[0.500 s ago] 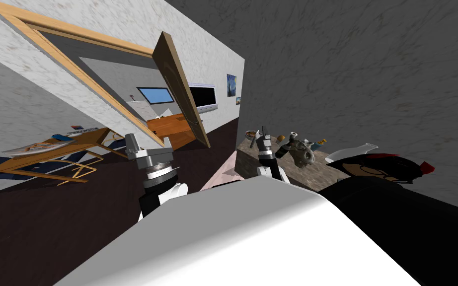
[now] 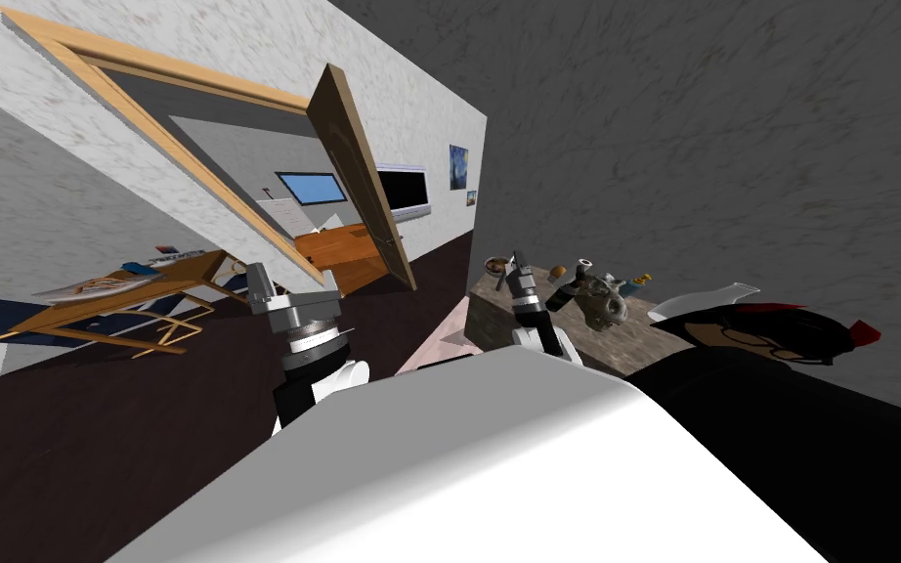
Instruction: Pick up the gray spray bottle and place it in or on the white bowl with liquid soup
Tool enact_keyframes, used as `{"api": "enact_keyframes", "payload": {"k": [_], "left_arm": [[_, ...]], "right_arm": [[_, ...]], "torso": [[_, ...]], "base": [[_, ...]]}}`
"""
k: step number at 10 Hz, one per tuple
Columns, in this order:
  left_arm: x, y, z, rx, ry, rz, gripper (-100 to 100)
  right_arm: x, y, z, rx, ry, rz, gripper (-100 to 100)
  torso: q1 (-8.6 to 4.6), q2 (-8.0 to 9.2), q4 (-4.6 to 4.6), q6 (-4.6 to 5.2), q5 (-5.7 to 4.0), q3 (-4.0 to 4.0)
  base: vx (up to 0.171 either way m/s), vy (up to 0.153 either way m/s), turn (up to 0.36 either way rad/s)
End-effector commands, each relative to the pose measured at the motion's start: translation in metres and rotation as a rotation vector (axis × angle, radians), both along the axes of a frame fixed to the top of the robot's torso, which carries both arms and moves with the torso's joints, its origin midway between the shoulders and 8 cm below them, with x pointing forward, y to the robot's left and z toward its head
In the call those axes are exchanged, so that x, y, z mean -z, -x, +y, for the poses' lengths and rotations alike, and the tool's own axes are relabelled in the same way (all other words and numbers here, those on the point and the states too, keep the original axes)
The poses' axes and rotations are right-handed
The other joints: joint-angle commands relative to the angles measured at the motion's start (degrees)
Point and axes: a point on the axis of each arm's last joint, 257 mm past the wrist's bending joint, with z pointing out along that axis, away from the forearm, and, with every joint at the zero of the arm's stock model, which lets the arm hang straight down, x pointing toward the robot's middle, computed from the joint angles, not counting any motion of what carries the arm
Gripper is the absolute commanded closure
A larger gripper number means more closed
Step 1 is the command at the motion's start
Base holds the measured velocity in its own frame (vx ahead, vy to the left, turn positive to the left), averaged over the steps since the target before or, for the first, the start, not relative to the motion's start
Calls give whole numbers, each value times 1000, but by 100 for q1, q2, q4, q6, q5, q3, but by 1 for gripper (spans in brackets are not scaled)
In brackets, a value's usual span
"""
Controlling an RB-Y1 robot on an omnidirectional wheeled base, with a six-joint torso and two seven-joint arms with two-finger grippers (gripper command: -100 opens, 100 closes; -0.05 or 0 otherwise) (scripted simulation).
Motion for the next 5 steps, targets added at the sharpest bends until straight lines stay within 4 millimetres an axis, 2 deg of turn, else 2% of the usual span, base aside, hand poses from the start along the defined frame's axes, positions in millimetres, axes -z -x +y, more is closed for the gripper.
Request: {"api": "enact_keyframes", "payload": {"k": [1, 5], "left_arm": [[0, 0, 0, 0, 0, 0, 0], [0, 0, 0, 0, 0, 0, 0]], "right_arm": [[7, -4, -9, 13, 28, 39, -100], [22, -12, -35, 56, 91, 139, -100]], "torso": [[0, 0, 0, 0, 0, 0], [20, 5, 1, 0, 5, 3]], "base": [[-15, 81, 37], [-27, 121, 53]]}}
